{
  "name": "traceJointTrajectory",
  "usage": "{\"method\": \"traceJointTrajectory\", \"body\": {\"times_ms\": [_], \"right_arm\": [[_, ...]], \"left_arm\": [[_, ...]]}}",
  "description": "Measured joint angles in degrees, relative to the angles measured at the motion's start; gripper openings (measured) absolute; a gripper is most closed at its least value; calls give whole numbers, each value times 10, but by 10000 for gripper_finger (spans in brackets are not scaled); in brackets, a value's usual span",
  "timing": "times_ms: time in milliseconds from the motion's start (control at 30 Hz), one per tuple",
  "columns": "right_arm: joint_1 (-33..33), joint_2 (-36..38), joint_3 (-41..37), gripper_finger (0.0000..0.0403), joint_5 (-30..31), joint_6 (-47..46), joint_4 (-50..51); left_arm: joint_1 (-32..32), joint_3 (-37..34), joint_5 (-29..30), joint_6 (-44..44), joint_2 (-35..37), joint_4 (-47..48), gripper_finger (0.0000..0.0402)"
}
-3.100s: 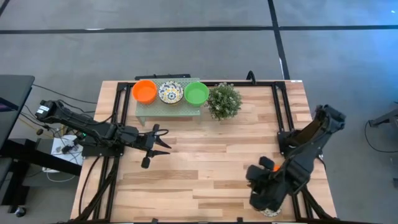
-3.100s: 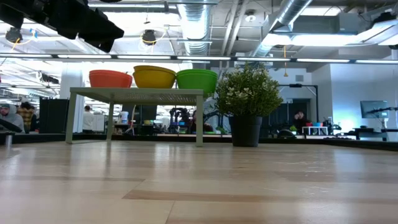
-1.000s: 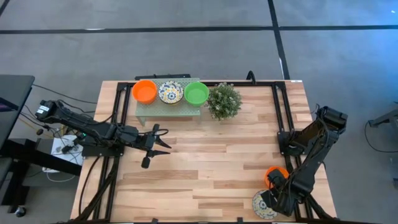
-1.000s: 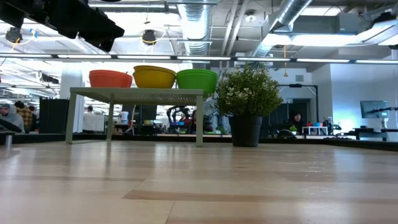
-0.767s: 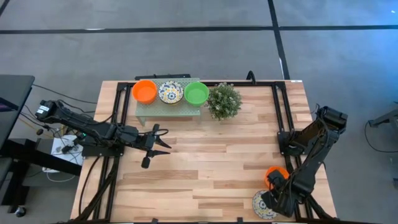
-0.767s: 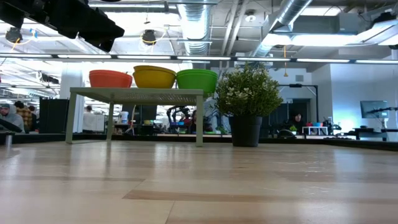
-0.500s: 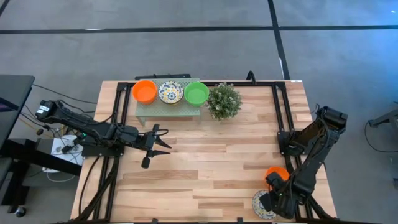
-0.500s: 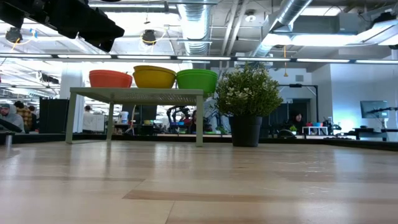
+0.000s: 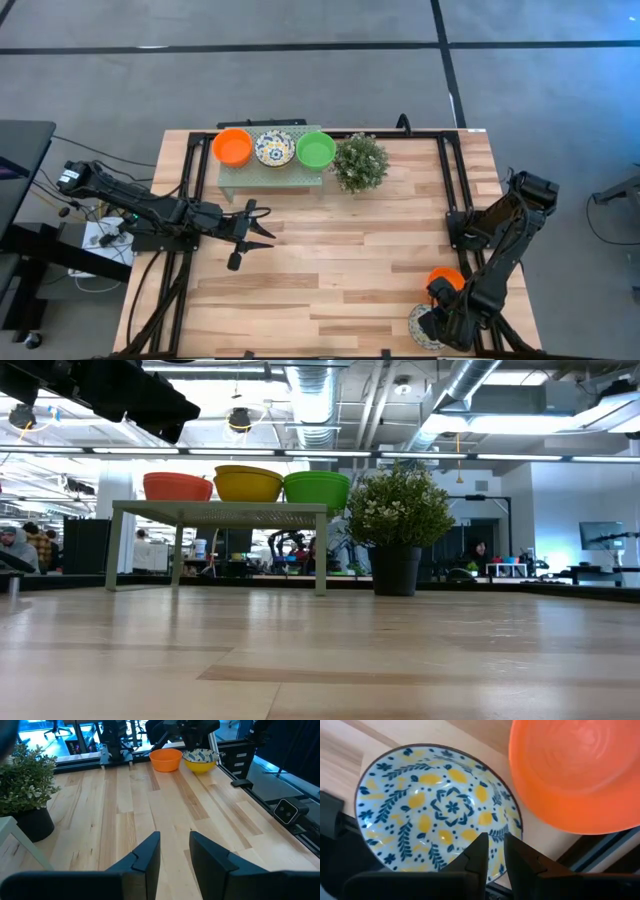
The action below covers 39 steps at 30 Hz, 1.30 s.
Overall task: Pick & Place Mini bowls
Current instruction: Stack the white pattern bowl on top of the stacked white pattern bowl on the shelf
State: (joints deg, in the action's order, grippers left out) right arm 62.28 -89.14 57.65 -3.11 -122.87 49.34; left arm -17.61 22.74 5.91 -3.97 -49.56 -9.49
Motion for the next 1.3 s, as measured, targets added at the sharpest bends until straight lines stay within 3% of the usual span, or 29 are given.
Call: {"method": "traceJointTrajectory", "body": {"times_ms": [967, 1133, 1300], "right_arm": [[17, -12, -17, 55, 6, 2, 13], [17, -12, -17, 55, 87, 10, 1], [14, -12, -17, 55, 123, 22, 6]], "left_arm": [[0, 0, 0, 32, 0, 0, 106], [0, 0, 0, 32, 0, 0, 106], [0, 0, 0, 32, 0, 0, 106]]}}
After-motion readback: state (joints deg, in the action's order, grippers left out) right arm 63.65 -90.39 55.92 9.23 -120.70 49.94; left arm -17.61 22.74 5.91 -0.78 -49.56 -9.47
